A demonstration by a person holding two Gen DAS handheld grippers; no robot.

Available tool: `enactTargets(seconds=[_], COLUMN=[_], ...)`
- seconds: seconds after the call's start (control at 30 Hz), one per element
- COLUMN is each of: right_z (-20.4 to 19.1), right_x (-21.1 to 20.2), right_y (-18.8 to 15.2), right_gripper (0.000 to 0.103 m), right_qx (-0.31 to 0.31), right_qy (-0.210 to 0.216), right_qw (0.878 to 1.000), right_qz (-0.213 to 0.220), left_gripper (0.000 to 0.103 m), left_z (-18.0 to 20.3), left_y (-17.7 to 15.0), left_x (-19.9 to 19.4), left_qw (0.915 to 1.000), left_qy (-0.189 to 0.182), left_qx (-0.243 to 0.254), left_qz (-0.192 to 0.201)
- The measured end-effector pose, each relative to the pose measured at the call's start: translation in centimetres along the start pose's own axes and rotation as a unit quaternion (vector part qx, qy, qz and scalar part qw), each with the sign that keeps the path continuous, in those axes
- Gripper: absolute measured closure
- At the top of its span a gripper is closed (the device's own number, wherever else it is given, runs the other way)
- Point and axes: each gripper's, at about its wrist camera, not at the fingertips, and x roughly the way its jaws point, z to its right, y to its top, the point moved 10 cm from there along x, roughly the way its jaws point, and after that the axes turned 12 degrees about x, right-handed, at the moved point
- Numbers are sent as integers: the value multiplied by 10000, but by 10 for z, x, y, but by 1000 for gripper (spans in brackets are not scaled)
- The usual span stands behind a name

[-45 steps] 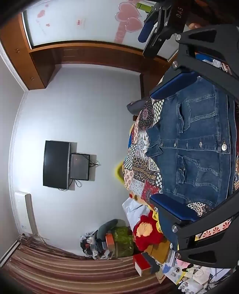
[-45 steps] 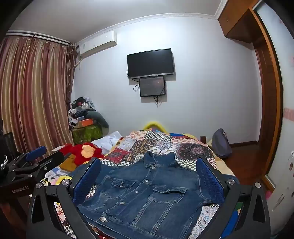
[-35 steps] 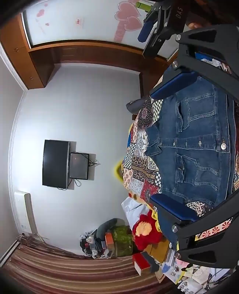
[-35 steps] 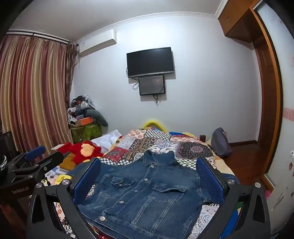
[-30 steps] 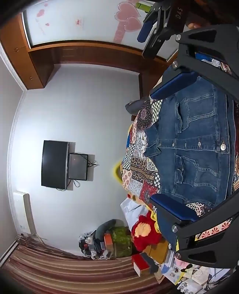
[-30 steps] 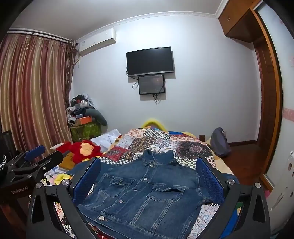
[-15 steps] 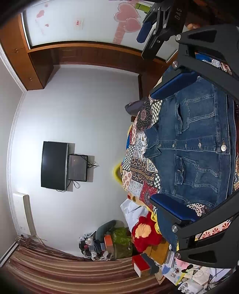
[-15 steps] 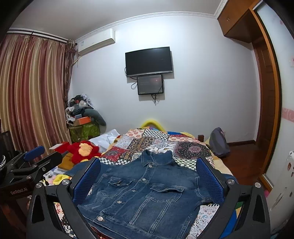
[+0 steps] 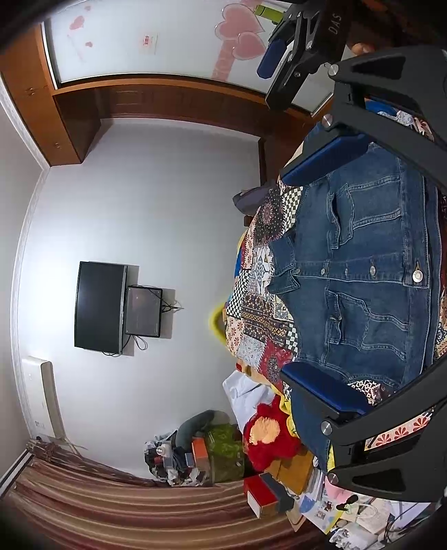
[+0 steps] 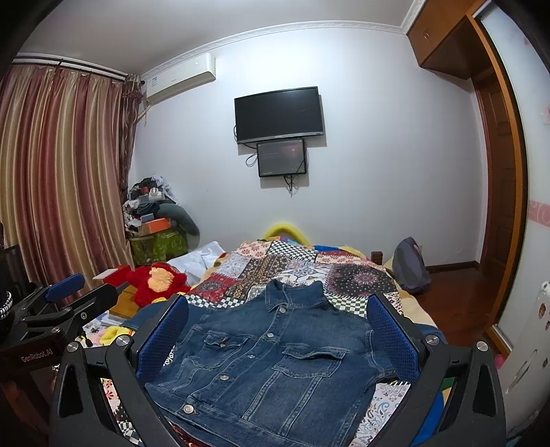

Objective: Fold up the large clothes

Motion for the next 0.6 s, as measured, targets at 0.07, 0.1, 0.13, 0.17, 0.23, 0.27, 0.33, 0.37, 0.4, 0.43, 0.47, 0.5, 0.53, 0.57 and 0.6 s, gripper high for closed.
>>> enactTargets(seconds=[0.07,0.1,0.13,0.17,0.23,0.27,0.33,0.37,0.4,0.43,0.47,0.5,0.53,0.57,0.6], right_z=[-1,0,0,0,-1,-1,-1,-1,-1,0,0,0,-1,0,0], right_x=[2,2,2,2,2,1,2,2,2,2,3,3,2,3,3], right_y=[-1,-1,-1,-1,-2,-2,-2,-2,-2,-2,-2,-2,-2,-2,-2], right_gripper=[0,0,0,0,0,0,0,0,0,0,0,0,0,0,0], right_qx=[-8,-5,-3,-1,5,14,9,3,3,10,12,12,14,9,13], right_qy=[-4,1,-1,-4,-1,2,0,-1,-4,2,7,4,3,-1,-2], right_qw=[10000,10000,10000,10000,10000,10000,10000,10000,10000,10000,10000,10000,10000,10000,10000], right_qz=[-4,-7,-12,-11,-9,-14,-19,-12,-11,-13,-15,-17,-18,-19,-20], left_gripper=[0,0,0,0,0,0,0,0,0,0,0,0,0,0,0], left_z=[0,0,0,0,0,0,0,0,0,0,-1,-1,-1,-1,-1], left_y=[0,0,0,0,0,0,0,1,1,0,0,0,0,0,0], left_x=[1,1,2,2,3,3,4,4,4,4,4,4,4,4,4], left_qw=[10000,10000,10000,10000,10000,10000,10000,10000,10000,10000,10000,10000,10000,10000,10000], left_qy=[5,3,4,8,13,14,19,21,23,23,23,24,21,23,26], left_qx=[-12,-16,-20,-22,-27,-30,-31,-31,-29,-26,-27,-27,-25,-24,-20], left_qz=[-10,-15,-22,-27,-42,-46,-50,-49,-52,-55,-55,-55,-53,-54,-56])
